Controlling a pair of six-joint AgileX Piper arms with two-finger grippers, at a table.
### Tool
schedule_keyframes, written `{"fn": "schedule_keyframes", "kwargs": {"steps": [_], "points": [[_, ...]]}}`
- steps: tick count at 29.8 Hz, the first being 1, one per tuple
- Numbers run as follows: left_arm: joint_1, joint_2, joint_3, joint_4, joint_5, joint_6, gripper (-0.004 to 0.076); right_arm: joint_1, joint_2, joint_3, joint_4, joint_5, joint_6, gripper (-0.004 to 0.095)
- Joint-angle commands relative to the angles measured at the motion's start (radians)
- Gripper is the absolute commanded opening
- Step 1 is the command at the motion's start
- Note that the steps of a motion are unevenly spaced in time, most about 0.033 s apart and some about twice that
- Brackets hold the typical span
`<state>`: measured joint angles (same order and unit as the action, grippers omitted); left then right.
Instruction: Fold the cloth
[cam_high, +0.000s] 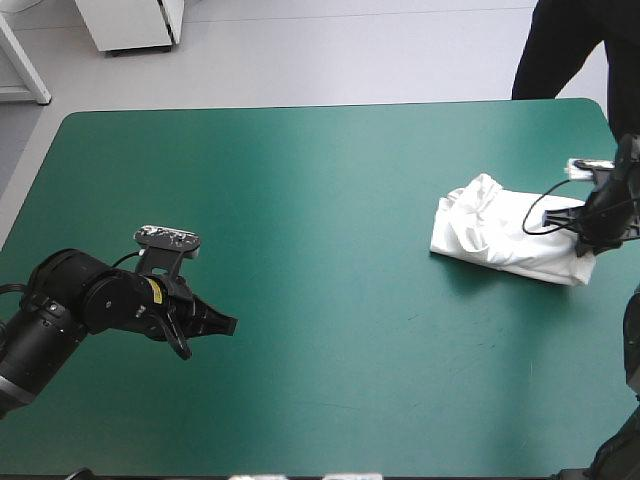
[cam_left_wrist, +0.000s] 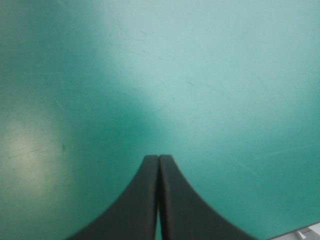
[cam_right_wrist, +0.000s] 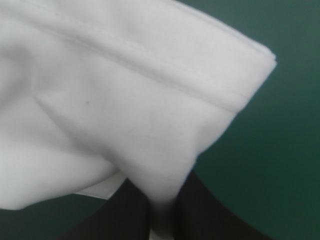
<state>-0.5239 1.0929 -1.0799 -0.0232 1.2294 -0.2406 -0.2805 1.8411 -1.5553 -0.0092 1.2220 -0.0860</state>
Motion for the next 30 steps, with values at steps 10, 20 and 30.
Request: {"fn": "schedule_keyframes", "kwargs": {"steps": [10, 20, 30], "points": [[-0.005, -0.019, -0.022, -0.003, -0.033, -0.002, -0.0009, -0.231, -0.055, -0.022, -0.089, 0.009, -0.019, -0.0017], [-0.005, -0.019, -0.022, 0.006, -0.036, -0.002, -0.0009, -0.294, -0.055, -0.022, -0.051, 0.013, 0.037, 0.0168], [-0.005, -0.019, -0.022, 0.023, -0.036, -0.002, -0.0009, -0.311, -0.135, -0.022, -0.019, -0.016, 0.071, 0.0571]]}}
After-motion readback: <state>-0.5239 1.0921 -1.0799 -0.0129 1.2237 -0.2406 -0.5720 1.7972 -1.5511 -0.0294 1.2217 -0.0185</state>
